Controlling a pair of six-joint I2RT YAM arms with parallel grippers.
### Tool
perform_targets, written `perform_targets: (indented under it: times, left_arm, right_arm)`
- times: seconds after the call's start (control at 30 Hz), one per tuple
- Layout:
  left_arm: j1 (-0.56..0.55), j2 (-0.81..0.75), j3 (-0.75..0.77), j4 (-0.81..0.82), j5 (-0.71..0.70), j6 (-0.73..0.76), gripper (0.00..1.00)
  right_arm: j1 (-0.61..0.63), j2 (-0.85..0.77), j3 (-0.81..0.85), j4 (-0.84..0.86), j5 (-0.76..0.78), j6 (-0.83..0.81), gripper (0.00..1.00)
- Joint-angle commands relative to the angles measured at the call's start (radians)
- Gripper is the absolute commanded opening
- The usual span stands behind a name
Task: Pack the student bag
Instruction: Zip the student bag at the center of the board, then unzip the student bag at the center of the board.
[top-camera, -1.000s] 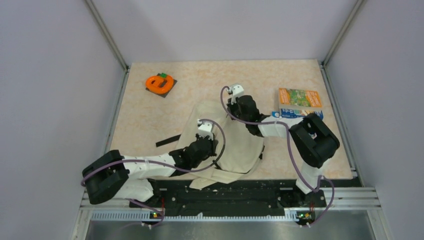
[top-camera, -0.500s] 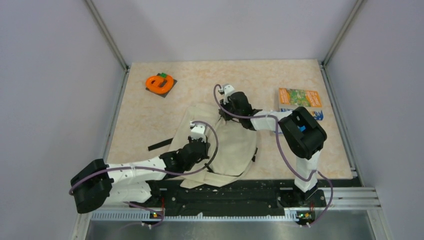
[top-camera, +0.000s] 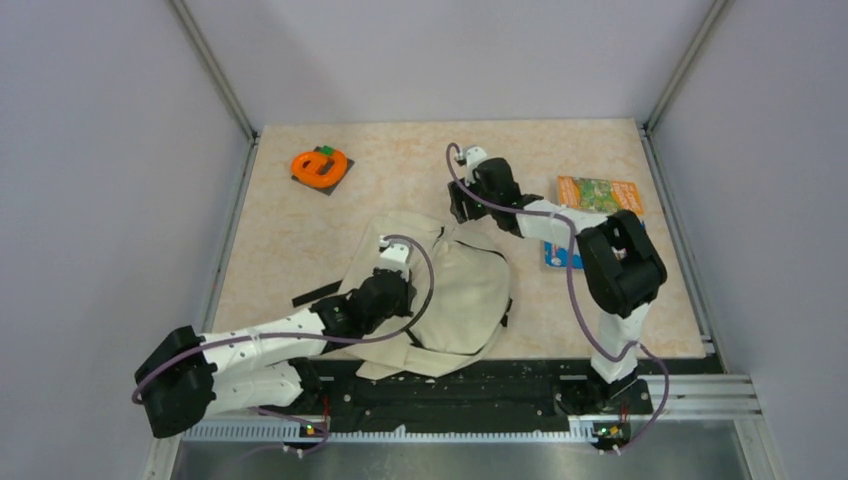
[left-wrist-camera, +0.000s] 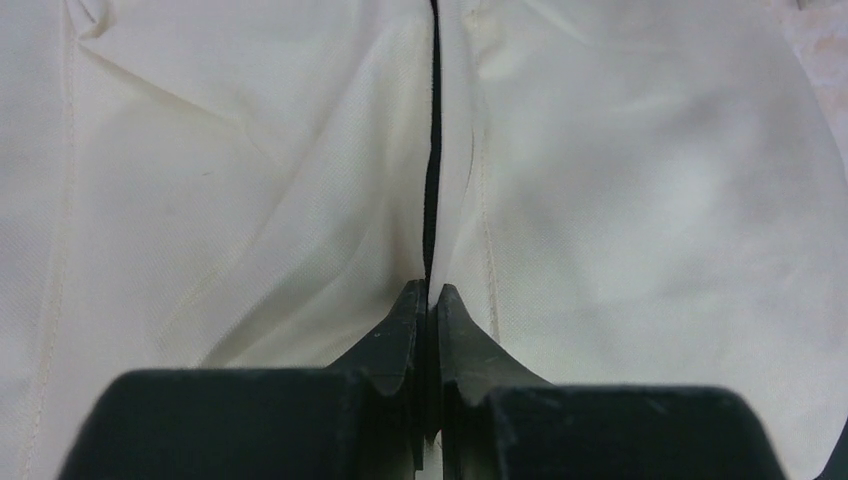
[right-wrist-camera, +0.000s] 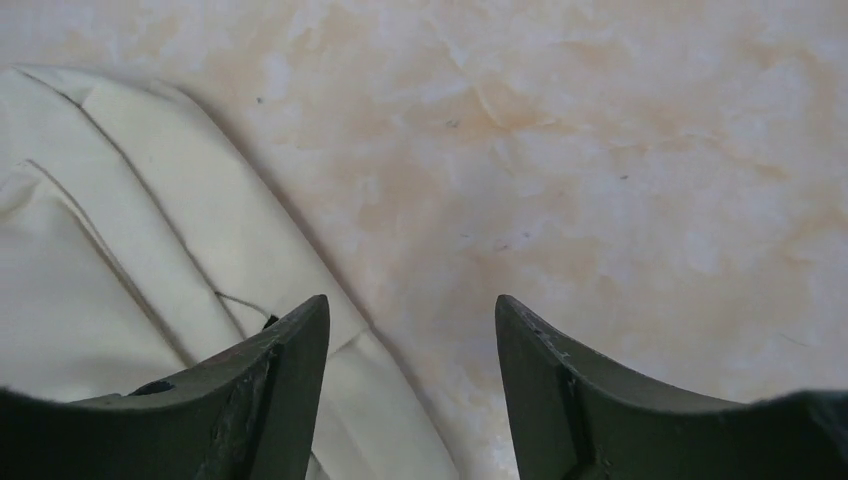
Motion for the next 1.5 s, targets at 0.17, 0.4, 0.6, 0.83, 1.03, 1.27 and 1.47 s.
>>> perform_targets:
  times: [0.17,0.4,0.6,0.83,1.03,1.27,1.47]
  left_arm:
    - [0.19,0.068,0.129,-0.004,0.222,0.043,0.07]
    - [0.232,0.124,0.178,0.033,0.178,0.033,0.44]
    - [0.233,-0.033,0.126,-0.099,0.122,-0.051,0.66]
    - [0.279,-0.227,0.059,-0.456,-0.022,-0.232,0.78]
    - [0.372,-0.369,-0.024,-0.525,-0.029,-0.291,0.86]
    - [0.448,-0.357,-0.022,-0.62,-0.142,-0.438,0.88]
    - [0.451,-0.271,-0.028,-0.679,-0.216,-0.578,0.88]
  right_arm:
    - [-0.006,-0.368,-0.082,-0.164,0.0,0.064,0.62]
    - [0.03,-0.645,-0.352,-0.065,-0.136,0.287,0.62]
    - [0.237,-0.738,-0.464,-0.043,-0.041,0.345,0.59]
    - [0.464,-0.658,-0.493,0.069,0.033,0.397,0.55]
    - [0.605,-0.461,-0.383,0.043,0.137,0.363,0.53]
    - [0.69,-0.298,-0.248,-0.046,0.228,0.322,0.49]
    - [0.752,-0.212,-0.164,-0.154,0.364,0.306,0.44]
